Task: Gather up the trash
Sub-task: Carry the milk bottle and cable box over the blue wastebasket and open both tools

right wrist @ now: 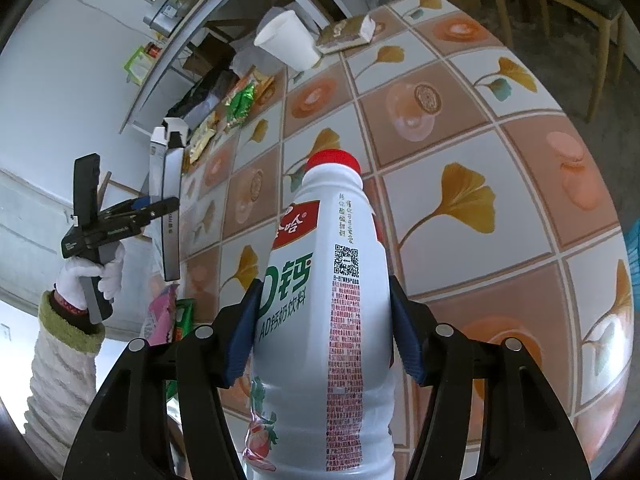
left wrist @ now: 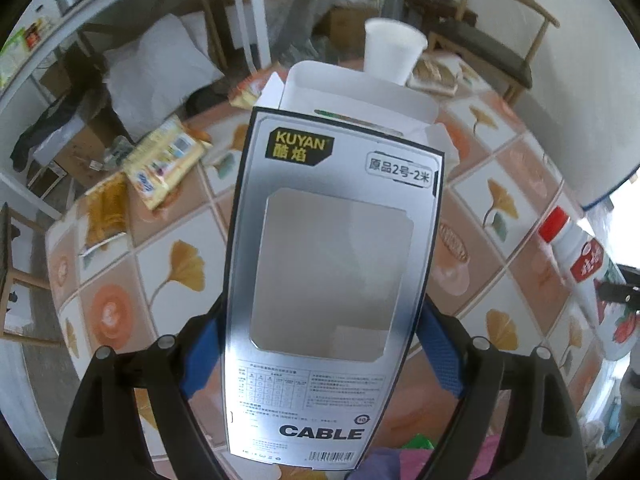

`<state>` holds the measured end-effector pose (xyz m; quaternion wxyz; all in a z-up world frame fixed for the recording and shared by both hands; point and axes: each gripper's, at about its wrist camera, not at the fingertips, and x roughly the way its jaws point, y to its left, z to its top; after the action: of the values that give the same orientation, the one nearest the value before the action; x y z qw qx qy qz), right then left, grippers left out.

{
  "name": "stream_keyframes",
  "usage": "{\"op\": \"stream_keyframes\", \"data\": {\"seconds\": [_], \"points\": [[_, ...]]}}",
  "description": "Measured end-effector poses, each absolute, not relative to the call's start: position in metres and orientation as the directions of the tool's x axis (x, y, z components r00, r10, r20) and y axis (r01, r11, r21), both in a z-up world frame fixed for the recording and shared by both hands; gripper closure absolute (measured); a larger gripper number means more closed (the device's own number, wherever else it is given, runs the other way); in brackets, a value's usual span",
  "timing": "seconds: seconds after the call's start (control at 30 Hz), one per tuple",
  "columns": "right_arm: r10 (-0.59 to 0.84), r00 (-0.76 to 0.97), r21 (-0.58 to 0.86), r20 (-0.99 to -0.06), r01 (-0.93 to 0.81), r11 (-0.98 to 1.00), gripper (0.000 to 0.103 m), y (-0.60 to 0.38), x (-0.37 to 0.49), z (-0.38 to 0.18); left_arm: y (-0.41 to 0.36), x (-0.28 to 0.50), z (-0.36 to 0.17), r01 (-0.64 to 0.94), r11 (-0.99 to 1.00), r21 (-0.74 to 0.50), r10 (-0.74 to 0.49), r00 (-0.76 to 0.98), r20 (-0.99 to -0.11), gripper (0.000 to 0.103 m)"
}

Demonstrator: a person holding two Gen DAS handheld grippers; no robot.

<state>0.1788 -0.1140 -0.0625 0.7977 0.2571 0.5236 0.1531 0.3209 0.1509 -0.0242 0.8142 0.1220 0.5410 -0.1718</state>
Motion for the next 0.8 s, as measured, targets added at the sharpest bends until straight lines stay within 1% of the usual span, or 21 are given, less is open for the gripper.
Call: {"op": "stream_keyframes", "data": {"seconds": [0.4,0.5,0.57,0.67,0.8], "points": [[0.497,0.484,0.567,-0.720,-0.001,0.824,0.046,-0.127,0.160,-0.023,0.132,0.289,0.061,0.377,0.926,-0.011,-0.219,0.513,-0.830,0.019],[0.489,0.506,0.566,-0.711,-0.002,0.824,0.046,-0.134,0.152,-0.013,0.113,0.276,0.082,0.388,0.922,-0.015,-0.246,0.555,-0.795,0.019],[0.480,0.519,0.562,-0.707,0.002,0.827,0.046,-0.141,0.147,-0.007,0.099,0.268,0.096,0.398,0.917,-0.039,-0.282,0.574,-0.769,0.019],[0.456,0.551,0.554,-0.698,0.013,0.832,0.046,-0.154,0.137,0.007,0.074,0.259,0.115,0.424,0.901,-0.096,-0.348,0.572,-0.743,0.019],[0.421,0.607,0.551,-0.674,0.033,0.834,0.046,-0.179,0.117,0.026,0.032,0.246,0.133,0.463,0.879,-0.117,-0.396,0.569,-0.721,0.019]]}}
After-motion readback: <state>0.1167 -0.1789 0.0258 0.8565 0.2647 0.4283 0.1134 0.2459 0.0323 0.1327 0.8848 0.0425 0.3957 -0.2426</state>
